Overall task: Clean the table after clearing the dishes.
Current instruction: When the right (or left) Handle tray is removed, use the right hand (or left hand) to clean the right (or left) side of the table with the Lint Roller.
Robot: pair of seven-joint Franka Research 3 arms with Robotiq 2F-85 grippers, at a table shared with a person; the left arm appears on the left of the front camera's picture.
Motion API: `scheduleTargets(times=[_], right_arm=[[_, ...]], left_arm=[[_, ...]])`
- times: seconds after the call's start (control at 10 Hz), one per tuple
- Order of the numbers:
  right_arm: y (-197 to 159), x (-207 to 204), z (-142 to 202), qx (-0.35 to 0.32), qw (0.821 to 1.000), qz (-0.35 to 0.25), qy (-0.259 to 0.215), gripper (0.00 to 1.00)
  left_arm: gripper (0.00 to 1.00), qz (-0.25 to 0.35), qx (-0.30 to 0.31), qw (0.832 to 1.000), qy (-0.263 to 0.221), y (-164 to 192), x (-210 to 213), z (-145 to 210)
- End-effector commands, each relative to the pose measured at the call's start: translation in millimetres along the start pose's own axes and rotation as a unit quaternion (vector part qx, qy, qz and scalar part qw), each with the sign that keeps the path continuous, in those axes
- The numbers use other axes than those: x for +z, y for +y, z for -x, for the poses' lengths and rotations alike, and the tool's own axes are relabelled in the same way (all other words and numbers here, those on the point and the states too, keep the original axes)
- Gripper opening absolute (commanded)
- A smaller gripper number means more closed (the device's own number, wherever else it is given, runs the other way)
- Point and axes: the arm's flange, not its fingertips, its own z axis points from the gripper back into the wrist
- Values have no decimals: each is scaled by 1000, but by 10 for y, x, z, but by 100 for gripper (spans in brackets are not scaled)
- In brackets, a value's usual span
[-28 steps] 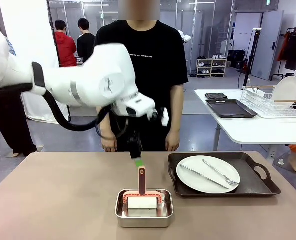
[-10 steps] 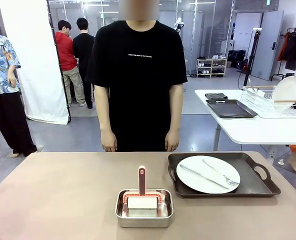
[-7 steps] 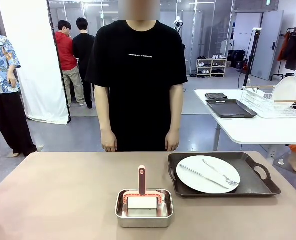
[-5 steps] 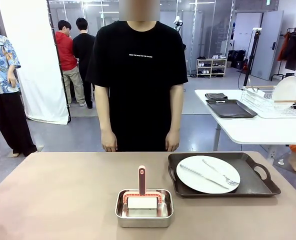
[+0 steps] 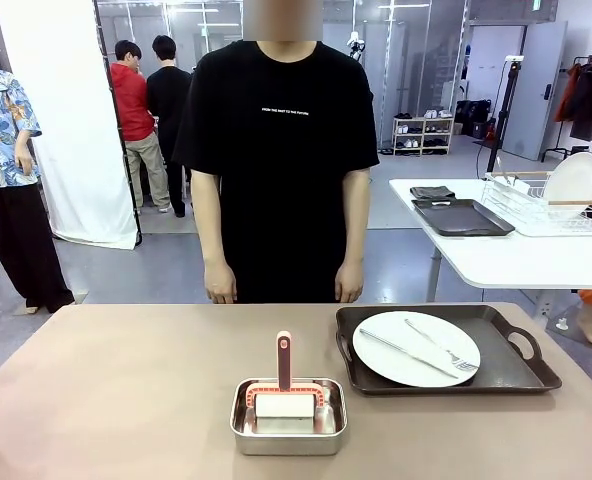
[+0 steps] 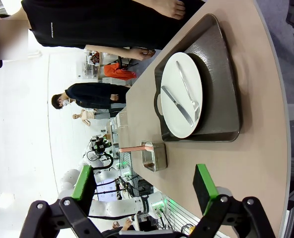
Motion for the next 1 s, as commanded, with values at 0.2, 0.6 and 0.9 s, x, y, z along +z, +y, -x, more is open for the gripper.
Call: scheduleTargets(times=[0.2, 0.6, 0.9], right_arm=[[27, 1, 19, -3, 1000, -1, 0, 100], [27, 1, 19, -3, 1000, -1, 0, 100], [27, 1, 19, -3, 1000, -1, 0, 100]], left_arm=[[100, 0, 1, 1000, -3, -1, 13, 31], [100, 0, 1, 1000, -3, -1, 13, 31], [100, 0, 1, 1000, -3, -1, 13, 31]])
